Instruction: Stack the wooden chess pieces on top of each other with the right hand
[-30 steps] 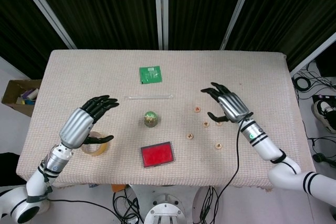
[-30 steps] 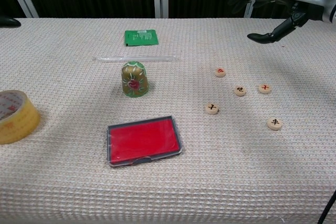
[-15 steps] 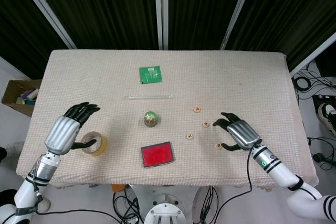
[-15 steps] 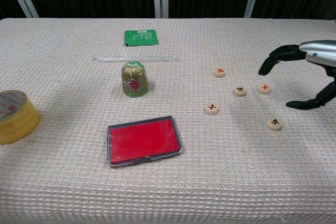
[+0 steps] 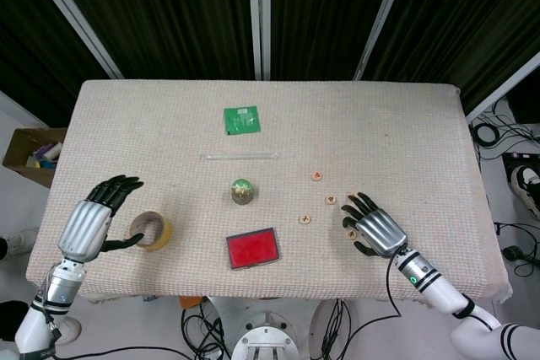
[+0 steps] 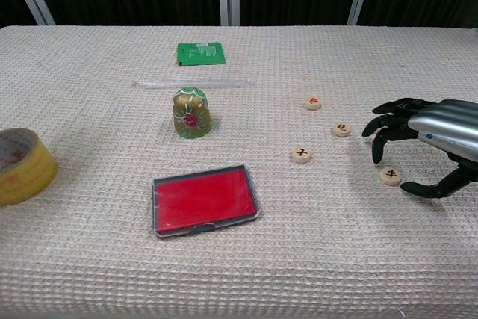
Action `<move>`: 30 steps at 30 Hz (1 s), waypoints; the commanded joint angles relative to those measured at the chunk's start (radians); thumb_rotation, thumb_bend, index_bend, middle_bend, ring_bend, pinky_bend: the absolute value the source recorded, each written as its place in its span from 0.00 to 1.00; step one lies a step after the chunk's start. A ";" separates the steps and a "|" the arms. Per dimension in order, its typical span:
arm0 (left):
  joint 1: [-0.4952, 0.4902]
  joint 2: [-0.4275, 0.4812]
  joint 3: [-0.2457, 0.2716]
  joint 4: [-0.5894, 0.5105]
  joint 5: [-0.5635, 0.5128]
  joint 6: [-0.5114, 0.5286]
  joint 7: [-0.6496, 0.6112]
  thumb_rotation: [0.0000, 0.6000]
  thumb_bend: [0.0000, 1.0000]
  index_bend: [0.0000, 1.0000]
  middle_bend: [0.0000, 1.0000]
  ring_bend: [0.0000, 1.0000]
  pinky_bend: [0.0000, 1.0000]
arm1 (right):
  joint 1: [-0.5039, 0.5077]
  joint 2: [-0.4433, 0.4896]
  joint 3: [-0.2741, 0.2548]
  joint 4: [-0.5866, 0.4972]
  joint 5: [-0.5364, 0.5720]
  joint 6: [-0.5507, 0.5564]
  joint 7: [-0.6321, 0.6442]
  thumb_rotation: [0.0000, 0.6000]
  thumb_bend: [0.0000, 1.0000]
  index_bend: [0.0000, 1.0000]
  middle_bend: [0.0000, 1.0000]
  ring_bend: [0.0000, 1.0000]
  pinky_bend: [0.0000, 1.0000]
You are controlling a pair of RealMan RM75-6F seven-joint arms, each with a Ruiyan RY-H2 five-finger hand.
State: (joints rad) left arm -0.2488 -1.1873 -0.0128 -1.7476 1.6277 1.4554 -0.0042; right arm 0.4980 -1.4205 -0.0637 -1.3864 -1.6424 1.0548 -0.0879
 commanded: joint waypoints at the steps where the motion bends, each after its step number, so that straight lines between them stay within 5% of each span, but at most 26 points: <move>1: 0.000 -0.002 0.000 0.003 0.001 -0.002 -0.001 1.00 0.06 0.17 0.15 0.12 0.20 | 0.003 -0.009 0.003 0.009 0.001 0.001 -0.004 1.00 0.27 0.39 0.19 0.00 0.05; 21: 0.011 -0.010 -0.003 0.029 -0.002 0.002 -0.039 1.00 0.06 0.17 0.14 0.12 0.20 | 0.018 -0.025 0.005 0.031 0.020 -0.018 0.012 1.00 0.35 0.50 0.25 0.00 0.05; 30: 0.019 -0.009 -0.002 0.032 0.001 0.011 -0.044 1.00 0.06 0.17 0.14 0.12 0.20 | 0.097 0.031 0.079 -0.082 0.038 -0.062 -0.012 1.00 0.35 0.50 0.25 0.00 0.05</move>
State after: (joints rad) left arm -0.2297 -1.1964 -0.0152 -1.7158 1.6288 1.4663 -0.0484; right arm 0.5615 -1.4024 -0.0112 -1.4401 -1.6159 1.0265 -0.0804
